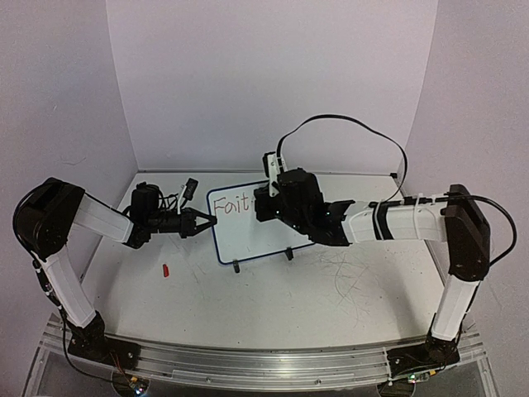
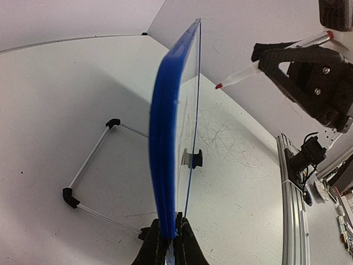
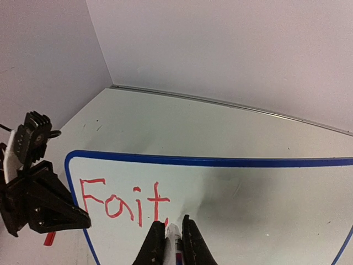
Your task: Write a sentence on the whiteboard
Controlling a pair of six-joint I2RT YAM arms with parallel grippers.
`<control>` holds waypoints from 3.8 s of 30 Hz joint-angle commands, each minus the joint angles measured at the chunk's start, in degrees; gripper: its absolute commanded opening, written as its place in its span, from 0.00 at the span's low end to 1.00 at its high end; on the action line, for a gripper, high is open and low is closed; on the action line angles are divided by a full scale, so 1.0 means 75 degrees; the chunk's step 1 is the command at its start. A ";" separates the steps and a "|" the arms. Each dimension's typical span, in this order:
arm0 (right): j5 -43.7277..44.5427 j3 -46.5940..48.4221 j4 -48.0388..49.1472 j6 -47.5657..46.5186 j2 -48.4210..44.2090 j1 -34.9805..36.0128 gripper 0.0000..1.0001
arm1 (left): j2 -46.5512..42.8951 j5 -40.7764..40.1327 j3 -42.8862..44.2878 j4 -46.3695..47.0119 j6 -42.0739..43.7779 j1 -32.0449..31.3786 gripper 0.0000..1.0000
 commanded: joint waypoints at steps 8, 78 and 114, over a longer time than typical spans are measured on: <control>-0.0517 0.0612 0.0645 -0.0095 0.0244 -0.0279 0.00 | -0.0093 -0.0241 0.0143 -0.0352 0.0374 -0.0078 0.00; 0.0170 0.0064 0.0239 0.0297 0.0363 -0.0115 0.00 | -0.0118 -0.0231 0.0169 -0.0430 0.0420 -0.0094 0.00; 0.0530 0.0722 0.0234 0.0099 0.0751 -0.0077 0.00 | -0.0155 -0.0227 0.0156 -0.0453 0.0432 -0.0100 0.00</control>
